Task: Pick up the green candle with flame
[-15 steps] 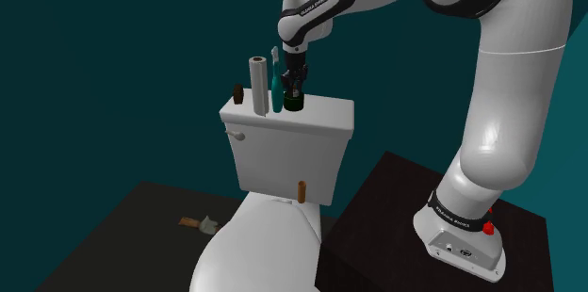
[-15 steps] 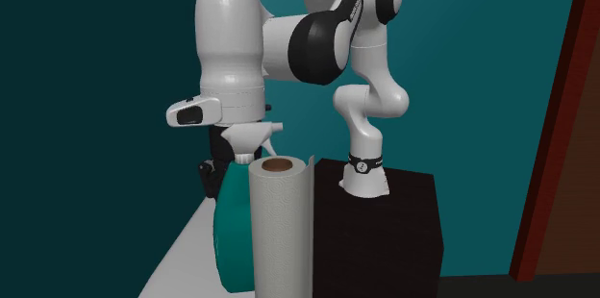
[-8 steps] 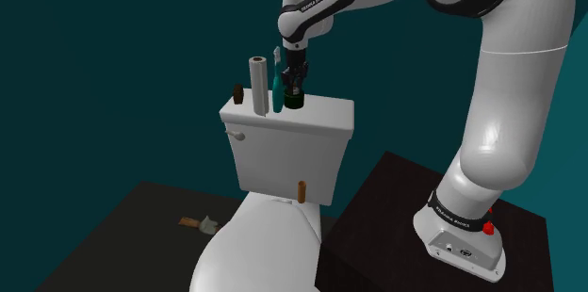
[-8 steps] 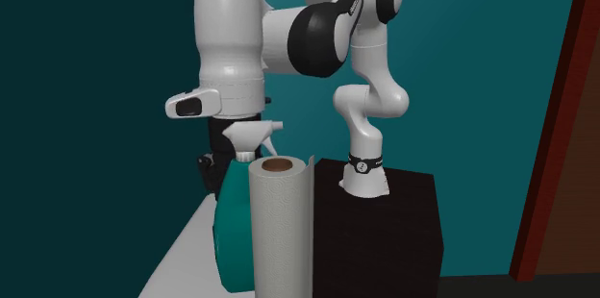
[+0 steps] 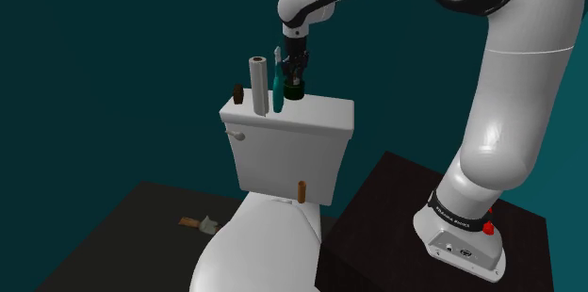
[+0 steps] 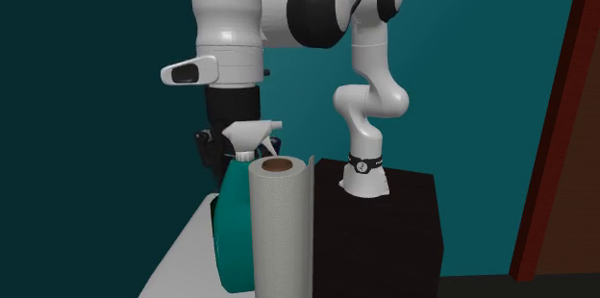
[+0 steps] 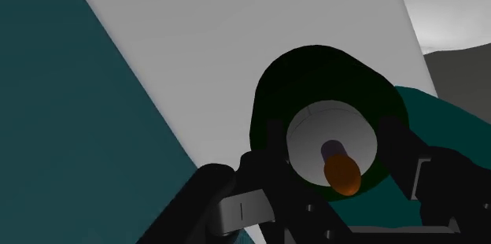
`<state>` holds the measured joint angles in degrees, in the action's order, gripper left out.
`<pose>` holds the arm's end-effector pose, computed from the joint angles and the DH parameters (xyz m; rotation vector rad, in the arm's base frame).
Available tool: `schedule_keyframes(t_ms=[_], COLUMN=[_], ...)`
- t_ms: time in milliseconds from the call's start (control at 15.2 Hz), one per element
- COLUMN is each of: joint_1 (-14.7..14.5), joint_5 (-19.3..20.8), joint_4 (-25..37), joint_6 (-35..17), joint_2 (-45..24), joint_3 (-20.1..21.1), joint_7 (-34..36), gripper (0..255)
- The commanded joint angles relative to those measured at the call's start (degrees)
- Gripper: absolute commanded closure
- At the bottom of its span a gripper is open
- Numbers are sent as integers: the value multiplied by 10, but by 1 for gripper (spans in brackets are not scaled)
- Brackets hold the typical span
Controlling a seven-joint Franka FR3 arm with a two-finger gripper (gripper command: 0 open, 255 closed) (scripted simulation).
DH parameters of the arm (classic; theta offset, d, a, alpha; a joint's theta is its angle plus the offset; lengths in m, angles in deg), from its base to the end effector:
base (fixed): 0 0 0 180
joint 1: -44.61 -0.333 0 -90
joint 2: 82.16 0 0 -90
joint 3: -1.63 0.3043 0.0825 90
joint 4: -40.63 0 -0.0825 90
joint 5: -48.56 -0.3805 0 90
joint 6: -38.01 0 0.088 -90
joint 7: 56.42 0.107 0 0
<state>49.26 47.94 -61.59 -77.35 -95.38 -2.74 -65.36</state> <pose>0.6096 -0.0934 0.4147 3.1341 -0.0063 -0.0030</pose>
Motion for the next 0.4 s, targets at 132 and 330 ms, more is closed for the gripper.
schedule_keyframes(t_ms=[132,330], joint_1=[-1,-1], joint_5=[1,1], joint_4=[22,29], joint_6=[30,38], joint_2=[7,9], joint_3=[0,0], joint_7=[1,1], gripper=[255,255])
